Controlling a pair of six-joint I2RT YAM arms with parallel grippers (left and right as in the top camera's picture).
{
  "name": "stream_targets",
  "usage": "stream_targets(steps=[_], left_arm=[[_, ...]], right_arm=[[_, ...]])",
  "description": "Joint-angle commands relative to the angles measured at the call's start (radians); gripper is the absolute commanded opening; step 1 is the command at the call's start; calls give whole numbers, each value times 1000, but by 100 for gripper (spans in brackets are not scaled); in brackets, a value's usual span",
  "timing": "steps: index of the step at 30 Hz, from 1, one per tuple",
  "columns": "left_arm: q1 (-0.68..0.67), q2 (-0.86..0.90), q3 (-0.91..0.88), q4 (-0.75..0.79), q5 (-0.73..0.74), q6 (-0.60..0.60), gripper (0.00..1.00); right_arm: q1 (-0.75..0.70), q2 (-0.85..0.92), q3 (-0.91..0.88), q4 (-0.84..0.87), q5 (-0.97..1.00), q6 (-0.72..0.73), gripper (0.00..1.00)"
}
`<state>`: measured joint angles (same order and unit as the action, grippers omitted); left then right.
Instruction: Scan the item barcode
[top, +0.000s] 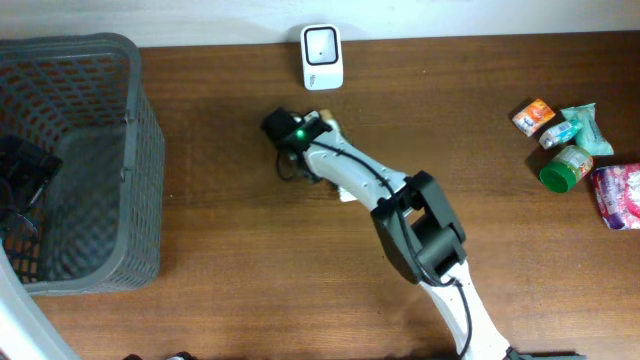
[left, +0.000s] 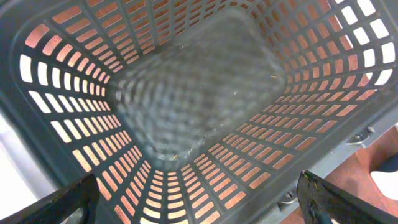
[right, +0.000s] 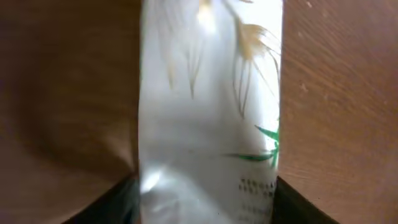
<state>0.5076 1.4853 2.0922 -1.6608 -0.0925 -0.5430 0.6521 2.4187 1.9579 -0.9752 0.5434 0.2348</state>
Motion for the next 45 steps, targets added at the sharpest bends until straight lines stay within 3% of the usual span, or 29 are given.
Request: stream_targets(steps=[1,2,4,5,9,12,14,18,19,20,22,25,28,32,34,39,45], left_arm=[[6,3,2,-2,0,-2,99],[6,3,2,-2,0,-2,99],[6,3,2,-2,0,-3,99],[6,3,2,-2,0,-2,99],[6,3,2,-2,0,-3,99],[6,3,2,-2,0,-2,99],[6,3,2,-2,0,-2,99],[6,3,2,-2,0,-2,99],[6,3,2,-2,0,-3,99],[6,3,2,-2,0,-3,99],[6,3,2,-2,0,-3,99],[6,3,2,-2,0,-3,99],[6,3,2,-2,0,-3,99],[6,3,2,-2,0,-3,99],[6,3,2,-2,0,-3,99],[6,3,2,-2,0,-3,99],[6,3,2,-2,0,-3,99]], right_arm=[[-59,24,-47,-15,-92,5,34],[-60,24,-42,-32,-97,5,25],[-60,22,-1,-78,-152,5,24],[-65,21,63,-135,-212,4,15],[-148,21,328,-363,-653,-148,4],[-274,23,363,-468,-1102,-279,4],[-356,24,303,-487,-1303,-356,4],[-513,24,98,-439,-1310,-351,15],[-550,24,52,-419,-1283,-351,19],[-580,24,32,-416,-1218,-350,30],[-658,20,54,-457,-1108,-286,31],[-651,-5,200,-601,-1104,-366,39],[-484,-98,307,-634,-967,-326,43],[-115,-106,334,-594,-225,138,48],[26,-75,307,-527,-26,258,51],[152,-39,110,-273,-7,275,50],[149,-39,-124,-99,178,268,53]])
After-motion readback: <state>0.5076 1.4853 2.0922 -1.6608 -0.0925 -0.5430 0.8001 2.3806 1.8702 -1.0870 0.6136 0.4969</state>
